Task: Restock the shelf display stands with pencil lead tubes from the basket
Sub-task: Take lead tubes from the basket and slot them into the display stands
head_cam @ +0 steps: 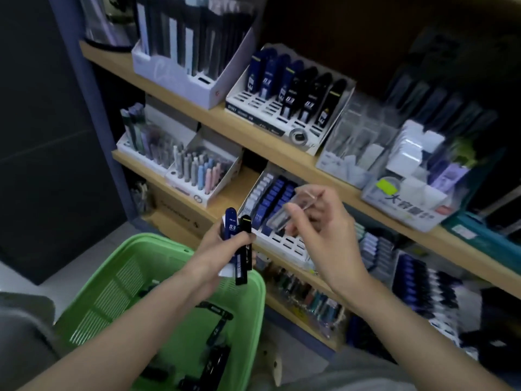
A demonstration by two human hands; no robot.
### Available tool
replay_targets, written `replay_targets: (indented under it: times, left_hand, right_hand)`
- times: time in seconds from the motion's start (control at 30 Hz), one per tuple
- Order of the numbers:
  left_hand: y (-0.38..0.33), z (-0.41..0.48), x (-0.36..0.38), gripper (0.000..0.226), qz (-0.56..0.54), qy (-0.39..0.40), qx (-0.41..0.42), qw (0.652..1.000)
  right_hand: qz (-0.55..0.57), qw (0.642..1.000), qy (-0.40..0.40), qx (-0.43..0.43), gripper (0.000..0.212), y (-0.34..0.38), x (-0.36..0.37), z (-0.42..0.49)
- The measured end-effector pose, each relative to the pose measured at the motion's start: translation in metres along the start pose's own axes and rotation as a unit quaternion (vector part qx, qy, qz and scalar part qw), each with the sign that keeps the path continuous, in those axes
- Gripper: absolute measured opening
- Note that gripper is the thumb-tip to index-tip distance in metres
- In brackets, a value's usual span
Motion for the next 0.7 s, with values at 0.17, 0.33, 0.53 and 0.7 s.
replay_targets:
  times: [0.17,0.33,0.53,0.7]
  left_hand:
    - [-0.032,-0.008,0.023,0.032,0.005,0.021,0.042,0.999]
    - [-0.052,-0.010,0.040,0.037,0.028,0.054,0.070,0.996]
    - [-0.061,-0.016,0.055,0.039,0.037,0.070,0.053,0.995]
    - [-0.065,-0.023,0.063,0.027,0.046,0.078,0.051,0.995]
  right_hand:
    - [-0.080,0.992,-0.065,-0.077,0.015,0.038,-0.053,0.038]
    - [-0.205,0.962,-0.152,-0.100,0.010,0.049,-0.098,0.066]
    - [-0.337,0.930,-0.139,-0.054,0.001,0.046,-0.122,0.084]
    - [-0.335,0.938,-0.088,-0.025,0.009,0.038,-0.124,0.092]
Point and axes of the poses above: each hand's wrist, its own z-axis towards the middle knuckle, its own x-axis out of the palm, y = z × x, the point moved 2 cm from there along z, towards the middle knuckle, and after that the axes turned 12 degrees about -x, right-handed, at the moved point
